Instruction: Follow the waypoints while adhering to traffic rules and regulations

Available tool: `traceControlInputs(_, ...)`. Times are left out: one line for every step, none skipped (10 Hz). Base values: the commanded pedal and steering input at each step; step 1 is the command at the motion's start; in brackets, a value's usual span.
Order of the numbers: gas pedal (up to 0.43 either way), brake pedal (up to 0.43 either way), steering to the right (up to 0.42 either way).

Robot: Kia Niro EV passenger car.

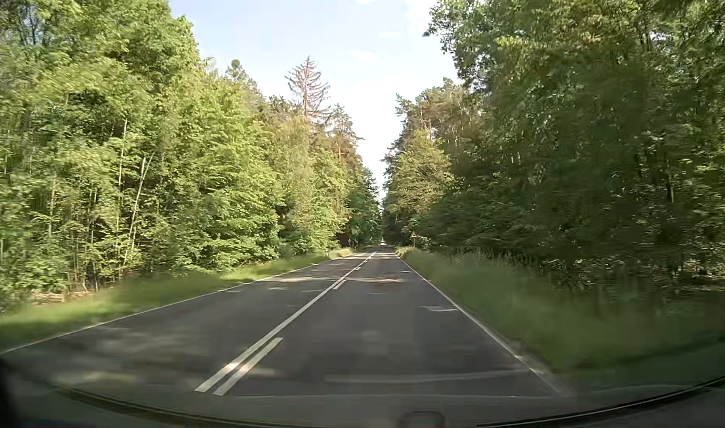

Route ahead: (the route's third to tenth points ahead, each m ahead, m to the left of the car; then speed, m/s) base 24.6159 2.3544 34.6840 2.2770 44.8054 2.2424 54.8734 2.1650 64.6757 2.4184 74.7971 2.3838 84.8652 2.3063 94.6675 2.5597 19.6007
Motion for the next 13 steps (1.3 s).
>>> traceControlInputs(0.059, 0.03, 0.001)
traceControlInputs(0.059, 0.03, 0.001)
traceControlInputs(0.059, 0.03, 0.0)
traceControlInputs(0.067, 0.03, 0.0)
traceControlInputs(0.067, 0.03, 0.0)
traceControlInputs(0.067, 0.03, 0.0)
traceControlInputs(0.067, 0.03, 0.0)
traceControlInputs(0.067, 0.03, 0.0)
traceControlInputs(0.067, 0.03, 0.0)
traceControlInputs(0.067, 0.03, 0.0)
traceControlInputs(0.067, 0.03, 0.0)
traceControlInputs(0.067, 0.03, 0.0)
traceControlInputs(0.067, 0.03, 0.0)
